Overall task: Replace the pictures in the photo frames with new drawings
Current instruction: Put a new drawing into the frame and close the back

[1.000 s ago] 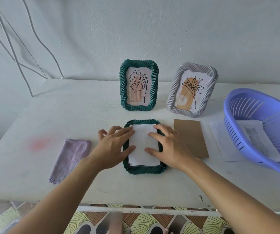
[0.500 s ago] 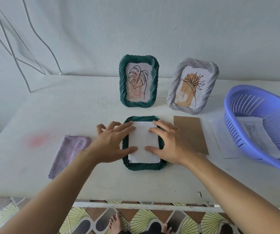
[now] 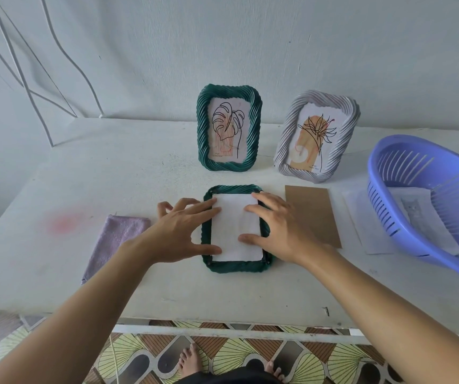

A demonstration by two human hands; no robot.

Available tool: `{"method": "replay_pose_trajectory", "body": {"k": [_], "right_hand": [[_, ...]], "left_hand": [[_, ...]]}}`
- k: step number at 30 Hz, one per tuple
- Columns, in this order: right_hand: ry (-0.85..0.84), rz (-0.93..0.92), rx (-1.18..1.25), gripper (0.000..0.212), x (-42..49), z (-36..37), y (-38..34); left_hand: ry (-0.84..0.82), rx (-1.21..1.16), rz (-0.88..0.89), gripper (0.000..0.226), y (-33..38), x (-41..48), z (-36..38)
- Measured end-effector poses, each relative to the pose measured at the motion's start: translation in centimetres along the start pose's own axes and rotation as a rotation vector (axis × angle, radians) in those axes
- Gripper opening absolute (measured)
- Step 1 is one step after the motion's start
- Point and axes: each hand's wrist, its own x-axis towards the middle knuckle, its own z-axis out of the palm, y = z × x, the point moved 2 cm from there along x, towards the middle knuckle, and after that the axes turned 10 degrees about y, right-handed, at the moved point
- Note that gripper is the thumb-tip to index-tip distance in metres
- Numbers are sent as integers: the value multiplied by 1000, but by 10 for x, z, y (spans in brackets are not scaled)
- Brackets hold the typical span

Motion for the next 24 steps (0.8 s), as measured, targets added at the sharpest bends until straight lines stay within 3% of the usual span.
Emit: {"method": "replay_pose_trajectory", "body": {"k": [24], "right_hand": [[-53, 34, 108, 59, -4, -16, 2]], "left_hand": [[-2, -22, -30, 90, 8, 0, 1]]}}
